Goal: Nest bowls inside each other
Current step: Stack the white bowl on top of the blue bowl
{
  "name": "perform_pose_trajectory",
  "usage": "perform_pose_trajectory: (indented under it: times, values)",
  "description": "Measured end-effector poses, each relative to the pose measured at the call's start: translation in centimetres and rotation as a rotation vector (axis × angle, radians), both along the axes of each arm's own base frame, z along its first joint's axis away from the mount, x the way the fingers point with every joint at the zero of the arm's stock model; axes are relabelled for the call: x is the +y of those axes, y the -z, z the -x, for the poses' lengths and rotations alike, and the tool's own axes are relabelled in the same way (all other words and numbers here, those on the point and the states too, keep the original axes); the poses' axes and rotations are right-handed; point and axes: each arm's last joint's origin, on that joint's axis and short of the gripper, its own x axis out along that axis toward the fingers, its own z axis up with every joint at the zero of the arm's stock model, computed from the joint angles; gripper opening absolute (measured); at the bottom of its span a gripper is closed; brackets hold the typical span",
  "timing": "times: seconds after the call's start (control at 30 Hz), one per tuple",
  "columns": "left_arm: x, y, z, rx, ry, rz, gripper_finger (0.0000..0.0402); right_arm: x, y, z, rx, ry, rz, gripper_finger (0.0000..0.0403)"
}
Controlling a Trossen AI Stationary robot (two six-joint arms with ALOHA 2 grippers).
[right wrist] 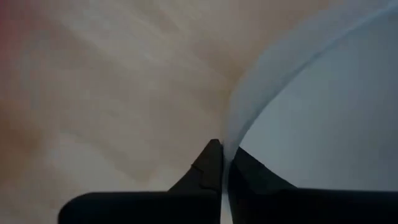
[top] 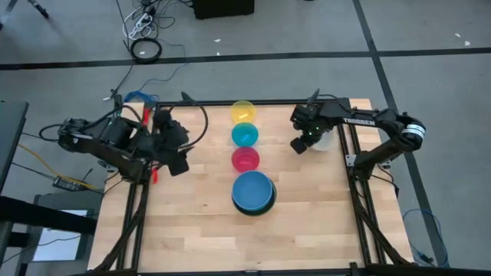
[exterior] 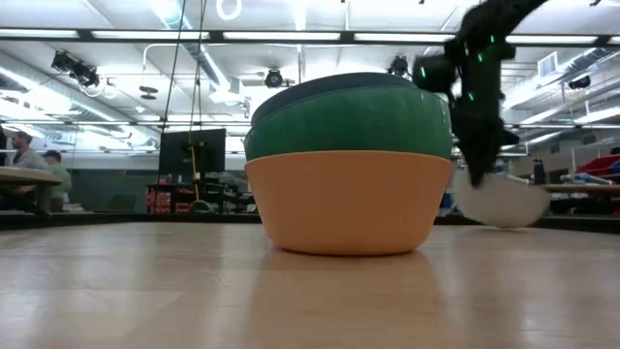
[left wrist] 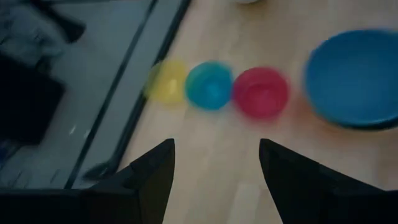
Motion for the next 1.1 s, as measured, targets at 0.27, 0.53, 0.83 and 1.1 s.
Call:
perform_pose_trajectory:
  times: [0.27, 0.53, 0.83, 1.1]
  values:
    - [1.6, 3.4, -0.6, 0.148, -0.112, -0.04, 0.0243, 4.1, -8.3, -3.9, -0.278, -0.147, 0.083, 0.0001]
    - [4.5, 8.2, -2.5, 0.222, -0.183, -0.061, 0.0243, 13.1, -12.7, -9.3, -0.471, -0.361, 0.037, 0.0]
    - [7.7, 10.7, -3.1, 0.24, -0.226, 0.0, 0.0243, 19.5, -10.9, -15.7, -0.37, -0.512, -0.007, 0.0]
    - [9.0, 10.6, -3.2, 0.222, -0.213, 0.048, 0.0243, 23.8, -10.3, -18.2, -0.316, -0.603, -0.065, 0.0]
